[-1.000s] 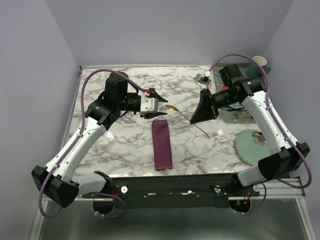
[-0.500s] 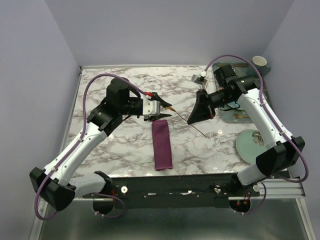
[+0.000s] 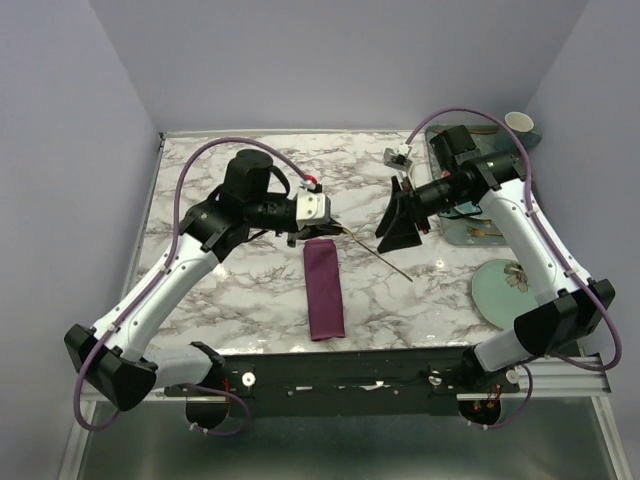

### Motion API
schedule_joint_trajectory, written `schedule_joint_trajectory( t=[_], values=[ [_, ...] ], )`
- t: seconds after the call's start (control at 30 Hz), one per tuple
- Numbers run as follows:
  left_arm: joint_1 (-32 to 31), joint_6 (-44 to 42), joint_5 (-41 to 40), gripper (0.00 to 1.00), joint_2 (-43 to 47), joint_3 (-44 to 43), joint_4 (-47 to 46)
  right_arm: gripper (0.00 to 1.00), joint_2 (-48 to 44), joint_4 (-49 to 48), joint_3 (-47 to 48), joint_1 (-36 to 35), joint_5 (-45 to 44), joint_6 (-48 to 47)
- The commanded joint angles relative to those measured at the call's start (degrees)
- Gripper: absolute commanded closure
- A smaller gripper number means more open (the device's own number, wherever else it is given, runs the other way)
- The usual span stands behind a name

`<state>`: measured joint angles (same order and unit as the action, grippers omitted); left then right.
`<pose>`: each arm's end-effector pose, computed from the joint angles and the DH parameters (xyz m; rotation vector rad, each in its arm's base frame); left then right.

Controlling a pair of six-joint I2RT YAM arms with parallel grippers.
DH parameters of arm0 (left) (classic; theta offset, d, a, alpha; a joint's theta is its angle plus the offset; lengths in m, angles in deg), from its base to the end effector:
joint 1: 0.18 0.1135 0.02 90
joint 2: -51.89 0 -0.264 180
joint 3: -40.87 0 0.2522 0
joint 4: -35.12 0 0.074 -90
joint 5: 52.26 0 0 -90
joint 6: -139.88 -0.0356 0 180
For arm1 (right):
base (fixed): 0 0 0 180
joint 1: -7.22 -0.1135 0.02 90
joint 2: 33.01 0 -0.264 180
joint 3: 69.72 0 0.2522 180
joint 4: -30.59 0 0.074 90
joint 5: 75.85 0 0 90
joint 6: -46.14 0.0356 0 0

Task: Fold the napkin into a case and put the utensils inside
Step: Pass from the right arm to the left, then pass from the left arm to the right, then pass from the right arm to the left

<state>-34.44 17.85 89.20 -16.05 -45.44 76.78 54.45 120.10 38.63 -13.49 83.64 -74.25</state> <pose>0.1897 -0.1629 0.3996 1.4860 1.2143 -0.9048 0.2459 0.1286 0.3866 -1.2407 1.9098 1.5247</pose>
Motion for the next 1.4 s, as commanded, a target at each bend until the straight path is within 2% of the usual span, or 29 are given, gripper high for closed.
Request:
schedule_joint_trajectory(
  t=[0.0,0.07,0.3,0.53,0.6,0.63,0.67,0.73,0.77,0.8,0.87,0.9,0.97,1.0,1.03,1.07,1.1,1.13,1.17,1.2,1.27,1.37],
  values=[
    [-0.2,0.7,-0.8,1.00,-7.0,-8.7,16.5,0.28,-5.5,-9.5,-2.5,-3.1,-16.5,-1.1],
    [-0.2,0.9,-0.8,1.00,-8.3,-10.1,18.8,0.27,-6.1,-11.1,-4.8,-4.5,-18.7,-2.4],
    [-0.1,2.0,-2.7,1.00,-11.9,-12.3,22.4,0.27,-6.0,-11.3,-9.1,-6.6,-17.9,-3.7],
    [-0.1,3.0,-2.6,1.00,-13.2,-11.9,22.2,0.28,-6.4,-21.2,-18.1,-11.5,-21.6,3.1],
    [0.1,3.3,-2.7,1.00,-13.1,-11.3,22.2,0.33,-5.9,-22.9,-18.7,-12.2,-23.3,4.8],
    [0.1,3.6,-2.7,1.00,-13.1,-11.1,22.0,0.38,-5.6,-23.4,-19.3,-12.8,-23.6,5.2],
    [0.2,3.7,-2.6,1.00,-13.0,-11.0,22.2,0.53,-5.5,-24.1,-19.7,-12.8,-24.0,6.5],
    [0.6,4.3,-2.6,1.00,-12.7,-10.6,21.6,0.72,-5.1,-25.9,-20.7,-12.8,-24.9,7.9],
    [1.0,4.8,-2.4,1.00,-12.7,-10.4,21.2,0.93,-5.0,-26.3,-20.8,-12.8,-25.2,9.5],
    [1.4,6.0,-2.2,0.97,-12.7,-10.2,20.6,0.99,-4.6,-27.0,-20.8,-12.7,-25.3,10.1],
    [3.8,8.3,-1.5,0.77,-12.5,-9.7,19.2,0.99,-4.9,-28.6,-21.8,-12.8,-24.4,12.9],
    [5.2,11.6,-0.5,0.66,-12.0,-8.7,16.8,0.99,-5.4,-31.0,-22.4,-12.7,-22.8,13.9],
    [11.0,18.1,4.5,0.59,-10.8,-6.3,11.9,0.99,-6.9,-34.2,-24.3,-12.8,-21.2,18.1],
    [13.3,22.3,6.0,0.54,-8.9,-2.6,3.9,0.99,-7.3,-37.1,-24.8,-12.7,-20.5,19.7],
    [14.8,31.2,7.1,0.52,-7.7,-0.3,-0.8,0.99,-7.6,-38.6,-25.1,-12.8,-20.4,21.4],
    [17.3,35.9,7.2,0.50,-6.4,2.2,-6.0,0.99,-7.4,-39.9,-25.3,-12.7,-20.5,25.0],
    [18.1,40.0,6.8,0.48,-3.5,8.0,-17.2,0.99,-7.2,-42.6,-25.6,-12.7,-20.1,26.9],
    [18.8,48.7,5.9,0.46,-2.3,11.0,-22.9,0.99,-6.9,-44.2,-25.7,-12.4,-19.4,28.6],
    [19.7,52.4,3.1,0.45,-1.2,13.9,-28.0,0.99,-6.3,-45.8,-26.0,-12.3,-18.6,33.2],
    [20.1,56.4,2.0,0.44,0.3,18.5,-37.8,0.99,-6.0,-49.3,-26.4,-12.3,-17.2,35.2],
    [20.5,64.6,0.5,0.43,0.5,21.4,-44.9,0.99,-4.9,-52.8,-26.9,-12.3,-15.9,41.7],
    [20.5,67.6,-2.7,0.43,-0.2,22.7,-48.0,0.99,-4.0,-58.6,-27.8,-12.3,-13.2,48.0]
  ],
)
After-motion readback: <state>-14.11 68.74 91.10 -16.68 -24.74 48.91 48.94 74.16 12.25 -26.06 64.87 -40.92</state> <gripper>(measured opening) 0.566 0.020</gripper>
